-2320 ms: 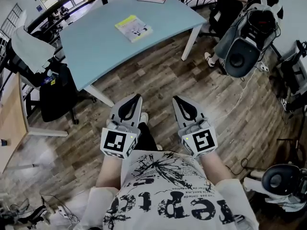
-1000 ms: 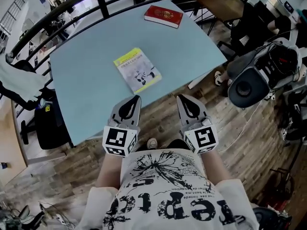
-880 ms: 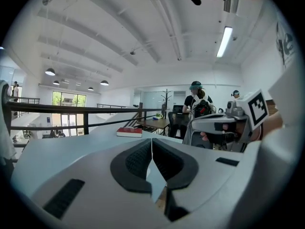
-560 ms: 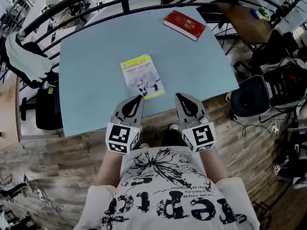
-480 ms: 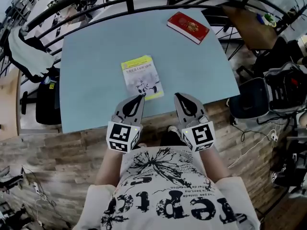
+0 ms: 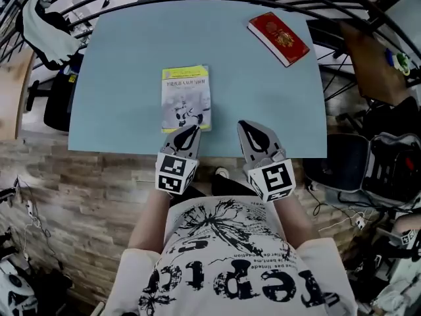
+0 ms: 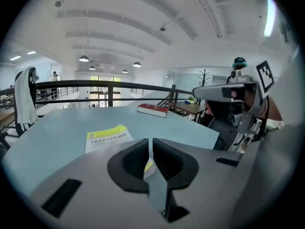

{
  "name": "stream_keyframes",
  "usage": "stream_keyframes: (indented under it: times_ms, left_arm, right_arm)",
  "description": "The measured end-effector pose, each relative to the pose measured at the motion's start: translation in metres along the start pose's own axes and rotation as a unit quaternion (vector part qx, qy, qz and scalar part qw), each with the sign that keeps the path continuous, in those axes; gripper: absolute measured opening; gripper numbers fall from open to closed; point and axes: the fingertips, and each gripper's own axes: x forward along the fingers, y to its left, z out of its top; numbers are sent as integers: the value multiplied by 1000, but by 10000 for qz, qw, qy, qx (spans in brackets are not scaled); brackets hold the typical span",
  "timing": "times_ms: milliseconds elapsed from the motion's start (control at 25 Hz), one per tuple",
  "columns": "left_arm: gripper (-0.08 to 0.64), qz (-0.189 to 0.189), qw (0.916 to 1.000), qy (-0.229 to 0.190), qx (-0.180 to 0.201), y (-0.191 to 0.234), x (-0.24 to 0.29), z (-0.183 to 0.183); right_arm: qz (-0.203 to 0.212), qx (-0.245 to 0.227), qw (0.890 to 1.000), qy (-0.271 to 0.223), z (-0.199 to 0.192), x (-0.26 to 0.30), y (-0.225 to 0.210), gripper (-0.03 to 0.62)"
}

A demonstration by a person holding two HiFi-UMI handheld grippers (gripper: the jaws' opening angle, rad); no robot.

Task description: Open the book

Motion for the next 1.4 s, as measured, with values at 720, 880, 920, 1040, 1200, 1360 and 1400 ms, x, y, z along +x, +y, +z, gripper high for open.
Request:
stream_keyframes:
  times_ms: [720,880,920,1040,1200,1360,1400]
  left_arm:
    - [124,481,9890,1306,495,11,95,-88]
    - [29,426,9924,1134,218,14,92,-84]
    - [26,388,9931,1092,149,14,90,-82]
    - [23,293,9950,954,7,18,81,-70]
    - [23,199,9971,740,31,25,60,-52]
    - [23,225,9991,370,35,47,30,-29]
    - [23,235,9994,258,16,53,22,-25]
  right_arm:
    - [123,264,9985,457,-54,19,-55,9]
    - [131,260,9984,477,-53,23,-51,9]
    - [136,260,9984,475,-52,25,-49,9]
    - [115,273,9986,434,-45,29,-41,9]
    - [59,289,9990,341,-30,32,-25,9]
    - [21,290,9992,275,-16,41,-2,9]
    - [14,290,9992,258,-13,43,5,9]
